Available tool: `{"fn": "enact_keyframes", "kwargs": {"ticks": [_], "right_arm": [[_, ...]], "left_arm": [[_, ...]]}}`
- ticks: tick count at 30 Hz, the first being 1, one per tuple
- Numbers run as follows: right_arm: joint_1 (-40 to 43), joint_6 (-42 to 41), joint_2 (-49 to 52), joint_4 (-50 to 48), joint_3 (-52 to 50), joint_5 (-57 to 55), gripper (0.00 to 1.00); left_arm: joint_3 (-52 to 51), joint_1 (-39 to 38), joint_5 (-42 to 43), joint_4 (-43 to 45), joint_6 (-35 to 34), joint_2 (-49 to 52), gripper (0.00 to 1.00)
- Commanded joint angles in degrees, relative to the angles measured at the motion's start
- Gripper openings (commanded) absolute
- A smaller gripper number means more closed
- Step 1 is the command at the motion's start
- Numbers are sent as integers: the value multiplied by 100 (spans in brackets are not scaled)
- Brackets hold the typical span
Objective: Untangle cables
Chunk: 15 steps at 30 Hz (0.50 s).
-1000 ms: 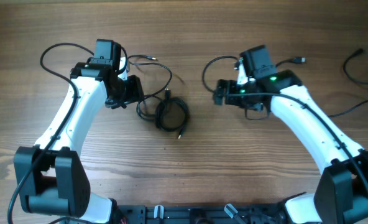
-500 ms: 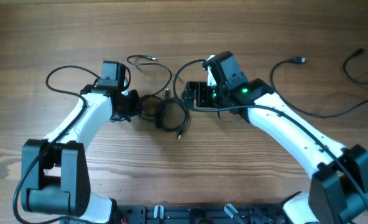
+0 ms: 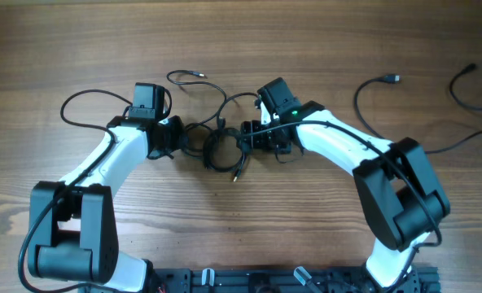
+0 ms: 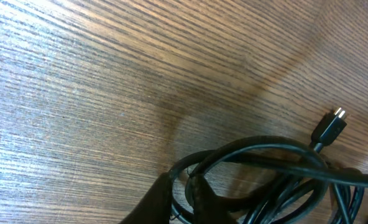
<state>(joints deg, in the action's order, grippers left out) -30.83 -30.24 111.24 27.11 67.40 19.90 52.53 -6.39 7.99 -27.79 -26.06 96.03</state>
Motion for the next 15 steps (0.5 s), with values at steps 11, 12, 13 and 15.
{"fn": "enact_keyframes", "kwargs": {"ticks": [11,12,13,15], "right_arm": [[-37,-282,485,824,-39,640,4],[-44,-280,485,977,-39,638,4],[-55,-273,485,1156,-39,638,4],[-103,-186,485,1464,-39,638,4]], "left_arm": [[-57,-26,52,-2,-9,48,4],[-59,-26,52,-2,-9,48,4],[-57,-26,52,0,-9,48,4],[-59,-26,52,2,-11,48,4]]}}
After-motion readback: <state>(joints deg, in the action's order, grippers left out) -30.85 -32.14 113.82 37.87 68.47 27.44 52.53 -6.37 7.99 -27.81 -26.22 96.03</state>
